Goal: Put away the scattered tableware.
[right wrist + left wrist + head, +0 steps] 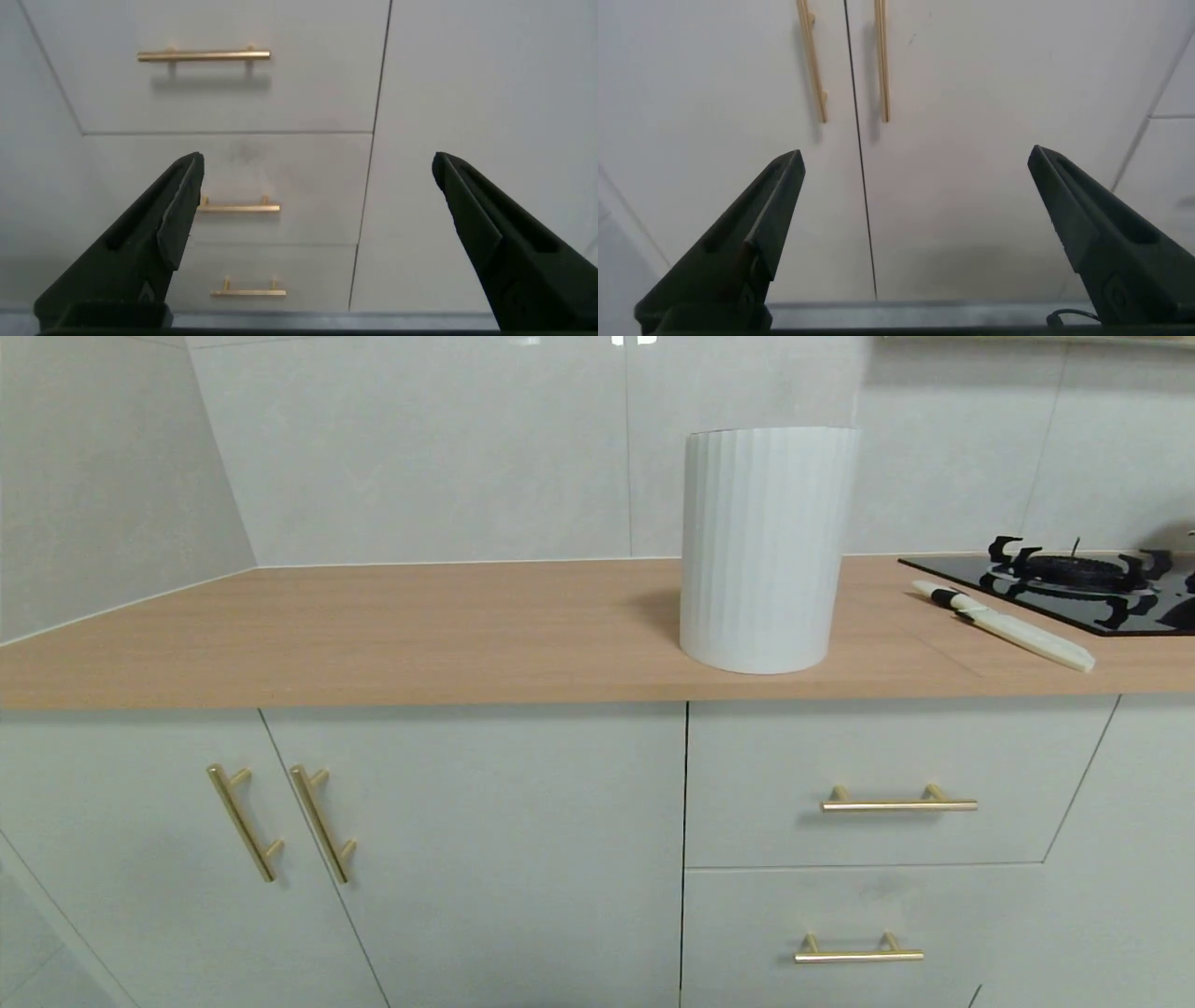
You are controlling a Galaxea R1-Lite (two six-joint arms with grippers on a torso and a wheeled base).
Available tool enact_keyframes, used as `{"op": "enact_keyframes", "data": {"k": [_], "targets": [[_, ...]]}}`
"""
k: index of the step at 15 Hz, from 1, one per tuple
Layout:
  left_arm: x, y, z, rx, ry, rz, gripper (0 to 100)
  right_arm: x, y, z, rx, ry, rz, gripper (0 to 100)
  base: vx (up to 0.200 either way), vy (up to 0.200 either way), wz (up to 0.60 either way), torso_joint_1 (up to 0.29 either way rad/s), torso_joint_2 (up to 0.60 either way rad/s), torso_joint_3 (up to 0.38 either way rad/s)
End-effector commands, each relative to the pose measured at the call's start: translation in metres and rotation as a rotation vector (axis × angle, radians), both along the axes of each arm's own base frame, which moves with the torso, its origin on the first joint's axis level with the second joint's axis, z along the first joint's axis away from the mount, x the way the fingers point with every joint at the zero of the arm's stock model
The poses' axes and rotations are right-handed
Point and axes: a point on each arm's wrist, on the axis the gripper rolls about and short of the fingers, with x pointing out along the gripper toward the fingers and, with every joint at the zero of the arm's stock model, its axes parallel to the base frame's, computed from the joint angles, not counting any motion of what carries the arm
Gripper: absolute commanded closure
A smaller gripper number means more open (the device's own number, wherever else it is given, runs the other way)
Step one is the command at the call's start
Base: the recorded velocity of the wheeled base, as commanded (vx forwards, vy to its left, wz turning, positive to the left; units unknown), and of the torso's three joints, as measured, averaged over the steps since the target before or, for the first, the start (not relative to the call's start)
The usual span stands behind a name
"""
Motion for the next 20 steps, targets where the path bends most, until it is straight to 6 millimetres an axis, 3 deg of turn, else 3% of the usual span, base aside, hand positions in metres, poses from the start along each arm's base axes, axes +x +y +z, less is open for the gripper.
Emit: {"op": "enact_keyframes", "data": {"k": [1,6,13,20], "targets": [[0.0000,0.0000,0.0000,0.000,0.000,0.000,0,0.0002,0.0000,0.0000,0.000,0.002,0.001,0,0.000,0.000,0.00,0.000,0.00,0.000],[0.0000,0.0000,0.0000,0.000,0.000,0.000,0,0.0002,0.0000,0.0000,0.000,0.002,0.001,0,0.000,0.000,0.00,0.000,0.00,0.000],[0.0000,0.0000,0.0001,0.000,-0.001,0.000,0,0.0002,0.0000,0.0000,0.000,0.002,0.001,0,0.000,-0.200,0.00,0.002,0.00,0.000],[0.0000,0.0000,0.0000,0.000,0.000,0.000,0,0.0002,0.0000,0.0000,0.000,0.002,0.001,0,0.000,0.000,0.00,0.000,0.00,0.000]]}}
